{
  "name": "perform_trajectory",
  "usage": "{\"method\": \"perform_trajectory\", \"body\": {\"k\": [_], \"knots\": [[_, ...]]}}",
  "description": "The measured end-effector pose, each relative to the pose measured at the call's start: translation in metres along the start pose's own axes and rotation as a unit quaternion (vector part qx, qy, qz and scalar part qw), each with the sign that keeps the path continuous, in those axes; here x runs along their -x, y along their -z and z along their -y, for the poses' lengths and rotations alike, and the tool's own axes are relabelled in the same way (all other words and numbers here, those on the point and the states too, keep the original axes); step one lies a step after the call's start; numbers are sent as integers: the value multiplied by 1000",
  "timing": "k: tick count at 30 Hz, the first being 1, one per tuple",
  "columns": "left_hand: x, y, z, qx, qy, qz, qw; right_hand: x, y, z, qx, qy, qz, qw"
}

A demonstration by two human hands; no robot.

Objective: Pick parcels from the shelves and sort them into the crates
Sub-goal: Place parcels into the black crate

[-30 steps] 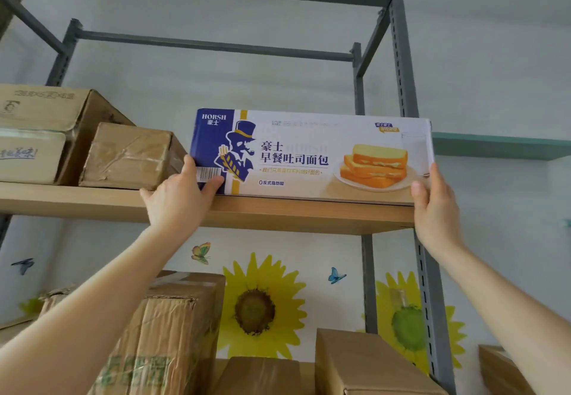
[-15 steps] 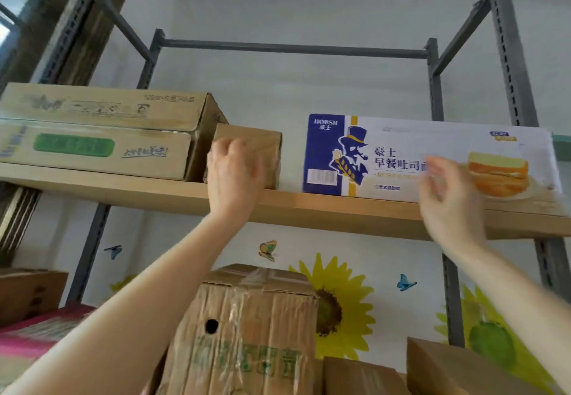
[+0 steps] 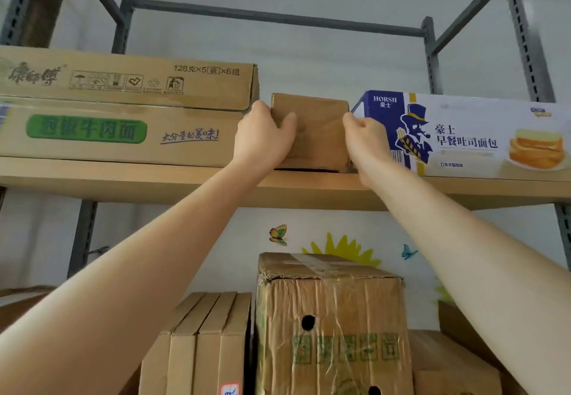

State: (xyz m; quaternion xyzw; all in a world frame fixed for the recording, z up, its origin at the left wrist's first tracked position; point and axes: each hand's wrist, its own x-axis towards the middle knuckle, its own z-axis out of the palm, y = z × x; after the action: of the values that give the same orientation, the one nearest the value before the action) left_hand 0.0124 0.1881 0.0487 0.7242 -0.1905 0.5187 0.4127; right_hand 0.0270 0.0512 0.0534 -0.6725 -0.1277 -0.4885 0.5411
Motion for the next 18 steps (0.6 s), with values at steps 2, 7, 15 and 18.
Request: {"method": "perform_trajectory", "body": {"k": [2,7,15,18], "knots": [[11,11,-6,54,-6,-15,998,10,12,15,-19,7,-20,1000],[49,31,-11,289,87,-35,953,51,37,36,-54,-35,55,996],[136,30,12,357,196,47,912,146,69,-9,-130,-57,46,989],[163,35,18,322,247,127,905,177,82,-32,-195,-106,50,974]]}}
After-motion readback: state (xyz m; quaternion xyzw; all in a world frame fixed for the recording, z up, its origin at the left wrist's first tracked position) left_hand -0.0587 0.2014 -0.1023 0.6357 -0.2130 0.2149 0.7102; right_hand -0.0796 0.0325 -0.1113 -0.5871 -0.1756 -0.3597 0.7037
